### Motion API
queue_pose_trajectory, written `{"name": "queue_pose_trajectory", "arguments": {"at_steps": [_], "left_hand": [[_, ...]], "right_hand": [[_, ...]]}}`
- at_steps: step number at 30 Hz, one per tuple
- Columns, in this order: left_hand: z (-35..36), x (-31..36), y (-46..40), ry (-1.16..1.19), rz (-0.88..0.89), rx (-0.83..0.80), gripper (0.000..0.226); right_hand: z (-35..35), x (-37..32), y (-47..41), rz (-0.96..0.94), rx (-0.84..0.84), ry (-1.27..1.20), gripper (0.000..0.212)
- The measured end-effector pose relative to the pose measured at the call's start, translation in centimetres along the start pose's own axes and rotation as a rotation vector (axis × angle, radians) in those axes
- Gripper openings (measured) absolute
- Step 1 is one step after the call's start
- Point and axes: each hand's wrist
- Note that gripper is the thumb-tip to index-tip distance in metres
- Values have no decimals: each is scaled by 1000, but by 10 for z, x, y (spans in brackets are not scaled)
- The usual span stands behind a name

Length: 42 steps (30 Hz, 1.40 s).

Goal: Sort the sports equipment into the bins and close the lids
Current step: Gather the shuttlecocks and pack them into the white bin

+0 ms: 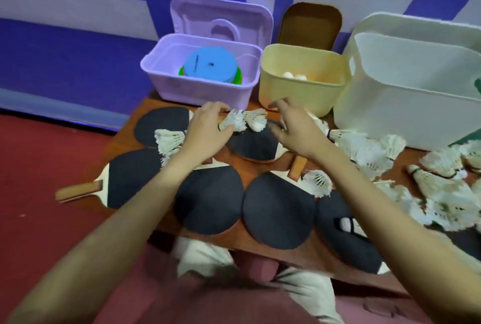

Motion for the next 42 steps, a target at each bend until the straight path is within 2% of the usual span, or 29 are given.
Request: {"name": "queue_pose_trajectory", "arguments": {"at_steps": [7, 9, 13, 16, 19, 27, 31, 33, 36, 39, 42], "left_hand": [[-47, -55, 53, -20, -140, 181, 46], [-54, -71, 64, 8, -184, 197, 50], [-59, -100, 74, 48, -237, 224, 36], [-62, -116, 70, 61, -294, 207, 41], [-61, -127, 62, 106, -350, 177, 46], [-45, -133, 50, 250, -485, 141, 56], [-36, -126, 53, 253, -491, 125, 81], [-30, -124, 52, 167, -476, 108, 94], [-24, -124, 48, 32, -470, 132, 87], [-25, -118, 45, 70, -409, 210, 69], [-31, -102, 48, 90, -271, 277, 62]], "right_hand": [[57, -53, -16, -109, -140, -64, 44], [69, -66, -19, -150, -163, -87, 43], [93, -94, -19, -214, -246, -97, 47], [112, -111, -24, -203, -260, -121, 49], [127, -124, -29, -167, -239, -141, 28], [111, -110, -26, 77, -29, -324, 25], [96, -89, -7, 186, 92, -430, 23], [91, -84, 2, 214, 129, -444, 19], [87, -80, 12, 251, 155, -474, 15], [85, -75, 18, 274, 179, -515, 17], [76, -70, 22, 279, 253, -560, 18]]}}
Point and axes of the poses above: each hand's wrist, its own y-axis away from the middle knuckle, its own z-axis out of the palm, x = y × z, and after that the axes turned 2 degrees about y, right-handed
